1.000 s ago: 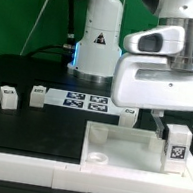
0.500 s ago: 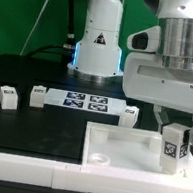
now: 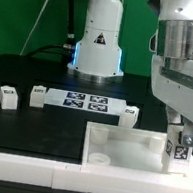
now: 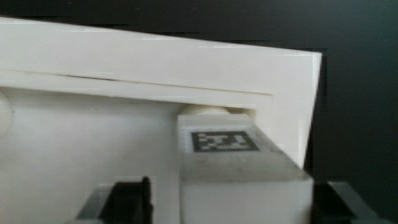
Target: Assemble one leg
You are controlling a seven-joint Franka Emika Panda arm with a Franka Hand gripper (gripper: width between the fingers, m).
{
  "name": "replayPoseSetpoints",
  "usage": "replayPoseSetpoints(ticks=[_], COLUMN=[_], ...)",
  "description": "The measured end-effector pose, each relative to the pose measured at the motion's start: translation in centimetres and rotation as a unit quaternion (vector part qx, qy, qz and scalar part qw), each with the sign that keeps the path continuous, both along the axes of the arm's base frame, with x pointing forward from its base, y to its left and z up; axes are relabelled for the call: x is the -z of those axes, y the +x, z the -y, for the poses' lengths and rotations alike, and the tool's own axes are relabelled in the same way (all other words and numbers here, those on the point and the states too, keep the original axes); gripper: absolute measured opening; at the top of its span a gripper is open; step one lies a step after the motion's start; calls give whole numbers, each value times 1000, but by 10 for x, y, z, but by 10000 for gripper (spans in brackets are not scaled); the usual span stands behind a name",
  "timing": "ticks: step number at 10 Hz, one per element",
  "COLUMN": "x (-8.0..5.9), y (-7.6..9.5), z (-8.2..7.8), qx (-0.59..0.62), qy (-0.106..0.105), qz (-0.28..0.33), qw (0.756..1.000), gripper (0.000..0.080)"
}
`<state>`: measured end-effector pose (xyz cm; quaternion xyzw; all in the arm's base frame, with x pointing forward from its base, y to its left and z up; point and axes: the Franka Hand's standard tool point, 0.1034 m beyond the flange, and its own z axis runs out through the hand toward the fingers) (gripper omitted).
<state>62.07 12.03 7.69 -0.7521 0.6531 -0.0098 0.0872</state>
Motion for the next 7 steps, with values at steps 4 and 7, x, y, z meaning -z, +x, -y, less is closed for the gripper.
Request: replayPoseSetpoints(ticks=[4,7], x=[-4,-7], y=[3,7], z=[-4,-5], qx=[-170,-380], qy=[-23,-49], qz=[15,37], qw=[985,923], gripper=[642,648])
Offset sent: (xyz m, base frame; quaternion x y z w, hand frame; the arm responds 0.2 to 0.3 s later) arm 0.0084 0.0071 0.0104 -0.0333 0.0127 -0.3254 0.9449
